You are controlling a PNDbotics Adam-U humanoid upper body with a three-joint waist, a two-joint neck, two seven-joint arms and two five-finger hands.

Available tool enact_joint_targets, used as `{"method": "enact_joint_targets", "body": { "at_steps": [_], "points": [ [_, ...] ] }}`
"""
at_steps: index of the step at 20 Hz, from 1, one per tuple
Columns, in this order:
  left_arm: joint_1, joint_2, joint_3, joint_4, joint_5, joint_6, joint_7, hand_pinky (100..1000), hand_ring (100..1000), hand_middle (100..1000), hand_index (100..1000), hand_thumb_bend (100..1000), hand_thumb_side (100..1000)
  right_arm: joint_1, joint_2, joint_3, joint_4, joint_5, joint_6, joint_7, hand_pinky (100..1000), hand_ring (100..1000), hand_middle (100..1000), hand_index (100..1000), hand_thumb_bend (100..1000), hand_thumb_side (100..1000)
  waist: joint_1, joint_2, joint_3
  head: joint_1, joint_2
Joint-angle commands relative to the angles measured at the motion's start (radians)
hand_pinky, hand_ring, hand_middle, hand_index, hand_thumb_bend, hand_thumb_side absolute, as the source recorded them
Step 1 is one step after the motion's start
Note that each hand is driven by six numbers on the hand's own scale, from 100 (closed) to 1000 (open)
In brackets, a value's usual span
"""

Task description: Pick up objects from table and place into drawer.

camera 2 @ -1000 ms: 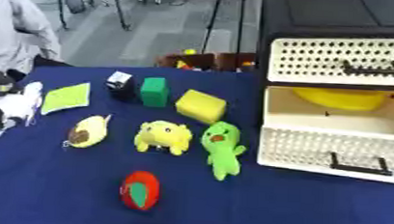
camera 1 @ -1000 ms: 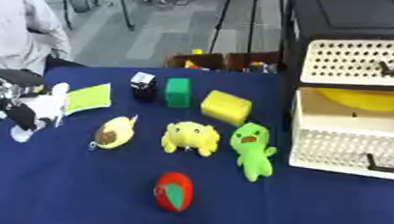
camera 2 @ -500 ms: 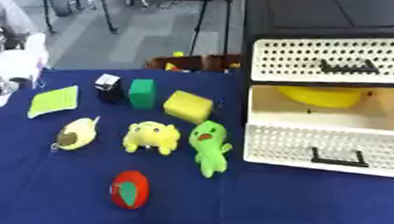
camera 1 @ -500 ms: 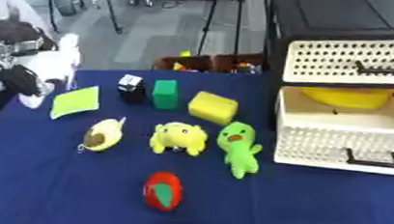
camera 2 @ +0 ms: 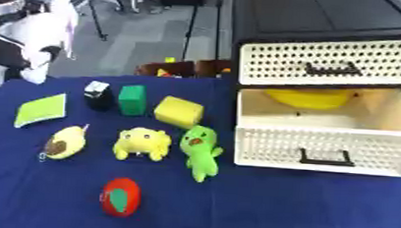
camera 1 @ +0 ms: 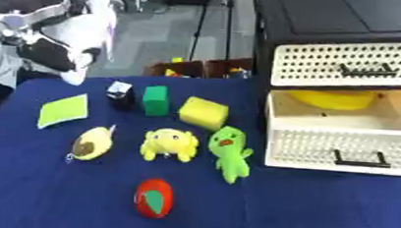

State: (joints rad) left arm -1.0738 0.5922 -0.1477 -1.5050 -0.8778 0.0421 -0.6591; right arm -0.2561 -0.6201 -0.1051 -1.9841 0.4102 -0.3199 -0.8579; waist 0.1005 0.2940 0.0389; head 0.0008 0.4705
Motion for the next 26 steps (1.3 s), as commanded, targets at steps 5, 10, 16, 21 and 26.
{"method": "enact_joint_targets", "body": {
  "at_steps": [5,10,16,21,26],
  "points": [
    [-0.107,-0.118,-0.015,0.018,0.037,0.016,0.041,102,438,434,709,100,344,-0.030,-0.024,-0.005,-0.016,-0.030,-0.010,0.006,468,660,569,806,100,764,0.000,-0.029,-0.022,-0.028,0.002],
    [-0.156,-0.199,-0.024,0.042,0.054,0.046,0.093,100,425,419,688,106,336,-0.046,-0.024,-0.002,-0.016,-0.047,-0.012,0.015,468,660,569,806,100,766,0.009,-0.029,-0.050,-0.013,0.001],
    [-0.187,-0.269,-0.039,0.147,0.065,0.080,0.188,100,414,406,673,121,328,-0.075,-0.033,0.002,-0.016,-0.068,-0.019,0.025,468,660,570,806,100,770,0.027,-0.026,-0.095,0.022,-0.002],
    [-0.215,-0.301,-0.048,0.217,0.106,0.081,0.270,100,409,400,665,139,326,-0.100,-0.041,0.004,-0.016,-0.085,-0.026,0.033,468,660,570,806,100,771,0.050,-0.022,-0.140,0.042,-0.009],
    [-0.232,-0.330,-0.049,0.280,0.135,0.080,0.346,100,403,391,653,152,322,-0.125,-0.043,0.008,-0.016,-0.099,-0.030,0.040,467,660,570,805,100,772,0.069,-0.016,-0.178,0.049,-0.023]
  ]
}}
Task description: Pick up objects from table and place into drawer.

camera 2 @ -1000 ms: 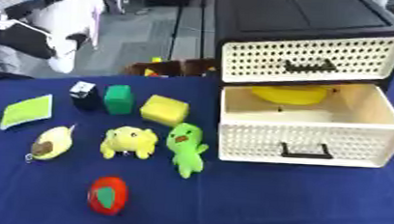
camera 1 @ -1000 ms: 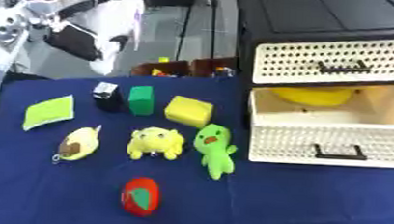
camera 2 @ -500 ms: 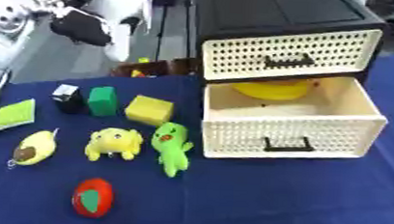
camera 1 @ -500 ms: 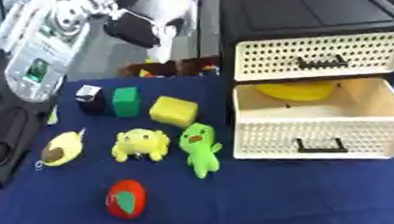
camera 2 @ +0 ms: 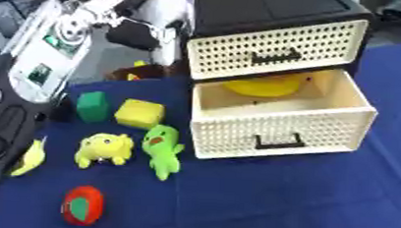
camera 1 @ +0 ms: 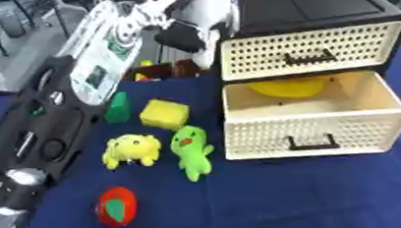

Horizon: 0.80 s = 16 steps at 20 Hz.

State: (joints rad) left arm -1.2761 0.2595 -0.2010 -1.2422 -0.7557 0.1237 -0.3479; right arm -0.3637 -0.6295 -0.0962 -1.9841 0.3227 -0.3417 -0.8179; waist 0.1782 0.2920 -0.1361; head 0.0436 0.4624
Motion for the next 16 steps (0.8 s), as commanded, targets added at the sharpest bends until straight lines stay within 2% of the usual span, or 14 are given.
{"method": "enact_joint_targets", "body": {
  "at_steps": [1,10,16],
  "points": [
    [-0.031,-0.005,0.006,0.031,0.018,-0.002,0.049,100,403,390,654,154,323,-0.020,-0.034,-0.001,-0.016,-0.013,-0.008,0.002,467,660,570,805,100,772,-0.005,-0.013,-0.009,0.007,-0.018],
    [-0.079,-0.009,0.018,0.108,0.024,-0.004,0.094,100,405,391,657,149,327,-0.023,-0.031,0.004,-0.016,-0.017,0.003,0.010,467,662,568,804,100,775,0.019,-0.016,-0.026,0.000,-0.012],
    [-0.107,-0.030,0.036,0.142,0.032,-0.003,0.129,100,399,382,647,165,319,-0.038,-0.031,0.011,-0.016,-0.018,0.003,0.018,467,663,567,802,100,777,0.041,-0.007,-0.065,0.005,-0.017]
  ]
}}
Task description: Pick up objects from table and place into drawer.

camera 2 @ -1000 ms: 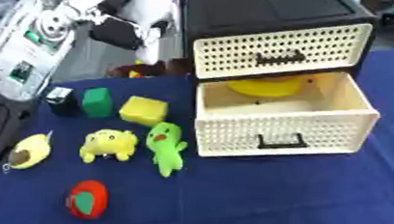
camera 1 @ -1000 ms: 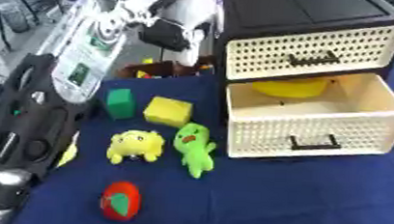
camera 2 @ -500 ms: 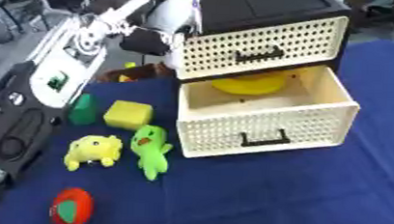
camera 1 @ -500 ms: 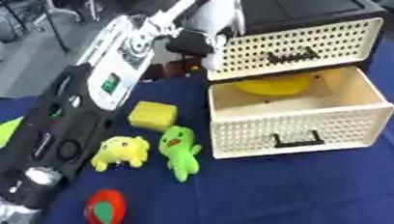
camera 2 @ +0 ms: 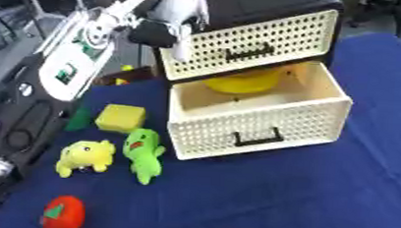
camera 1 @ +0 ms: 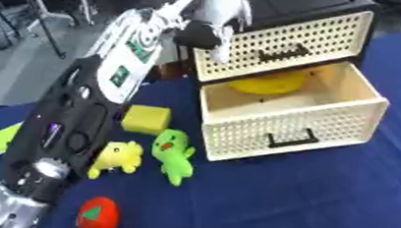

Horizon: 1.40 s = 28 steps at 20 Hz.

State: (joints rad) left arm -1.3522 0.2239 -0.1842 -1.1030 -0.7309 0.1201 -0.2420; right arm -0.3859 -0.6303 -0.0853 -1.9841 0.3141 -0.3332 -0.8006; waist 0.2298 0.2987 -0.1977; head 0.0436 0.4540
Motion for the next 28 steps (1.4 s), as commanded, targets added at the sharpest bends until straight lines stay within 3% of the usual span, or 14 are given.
{"method": "enact_joint_targets", "body": {
  "at_steps": [1,10,17,23,28],
  "points": [
    [-0.034,0.001,0.021,0.008,0.011,0.000,0.034,100,399,382,646,166,319,-0.017,-0.030,0.001,-0.016,-0.009,-0.005,0.002,467,663,566,802,100,777,-0.007,-0.012,-0.010,0.008,-0.011],
    [-0.026,-0.054,0.028,0.100,0.020,-0.003,0.125,100,400,376,635,180,320,-0.037,-0.012,0.003,-0.016,-0.014,-0.004,0.005,467,664,565,796,100,778,-0.004,0.006,-0.047,0.040,-0.030],
    [-0.006,-0.054,0.041,0.164,-0.026,-0.019,0.172,100,413,388,643,179,328,-0.038,-0.007,0.003,-0.016,-0.018,-0.004,0.007,467,664,565,795,100,780,-0.004,0.008,-0.048,0.039,-0.046],
    [0.021,-0.054,0.065,0.238,-0.098,-0.042,0.177,100,432,405,658,205,354,-0.035,-0.004,0.001,-0.016,-0.015,-0.003,0.006,467,665,564,794,100,780,-0.004,0.015,-0.047,0.035,-0.052],
    [0.030,-0.052,0.070,0.260,-0.099,-0.072,0.167,100,435,408,653,204,354,-0.026,-0.001,0.000,-0.016,-0.006,0.002,0.002,467,666,563,794,100,780,-0.004,0.020,-0.036,0.030,-0.048]
  ]
}}
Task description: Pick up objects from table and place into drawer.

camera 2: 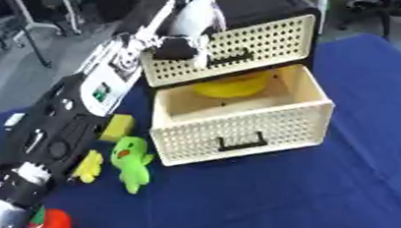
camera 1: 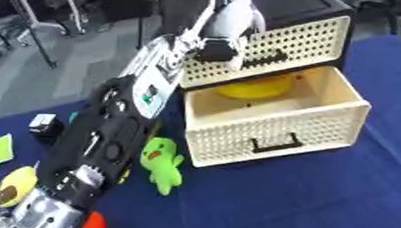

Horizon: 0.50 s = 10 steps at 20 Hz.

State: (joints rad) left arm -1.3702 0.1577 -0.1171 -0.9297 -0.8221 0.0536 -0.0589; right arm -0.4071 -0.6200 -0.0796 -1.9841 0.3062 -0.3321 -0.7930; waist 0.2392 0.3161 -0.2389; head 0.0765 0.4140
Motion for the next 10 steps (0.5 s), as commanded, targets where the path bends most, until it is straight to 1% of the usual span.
{"method": "enact_joint_targets", "body": {
  "at_steps": [1,3,7,10],
  "points": [
    [0.048,0.014,0.000,0.079,0.000,-0.014,-0.021,100,433,407,651,210,354,-0.003,-0.010,-0.005,-0.016,0.004,0.003,-0.007,467,666,563,794,100,781,-0.013,0.003,0.008,-0.004,-0.007],
    [0.047,0.016,-0.007,0.058,0.030,-0.026,-0.033,100,434,408,650,211,356,-0.001,-0.008,-0.005,-0.016,0.006,0.007,-0.007,467,667,562,794,100,782,-0.013,0.004,0.013,-0.004,-0.003],
    [0.045,0.027,-0.041,0.006,0.054,-0.047,-0.071,100,432,406,634,222,363,0.004,-0.008,-0.004,-0.016,0.009,0.011,-0.008,467,666,562,793,100,781,-0.013,0.004,0.020,-0.006,0.003],
    [0.052,0.045,-0.080,-0.065,0.071,-0.065,-0.102,100,435,408,635,220,367,0.007,-0.011,-0.004,-0.016,0.011,0.012,-0.009,467,666,562,794,100,782,-0.013,0.004,0.031,-0.007,-0.005]
  ]
}}
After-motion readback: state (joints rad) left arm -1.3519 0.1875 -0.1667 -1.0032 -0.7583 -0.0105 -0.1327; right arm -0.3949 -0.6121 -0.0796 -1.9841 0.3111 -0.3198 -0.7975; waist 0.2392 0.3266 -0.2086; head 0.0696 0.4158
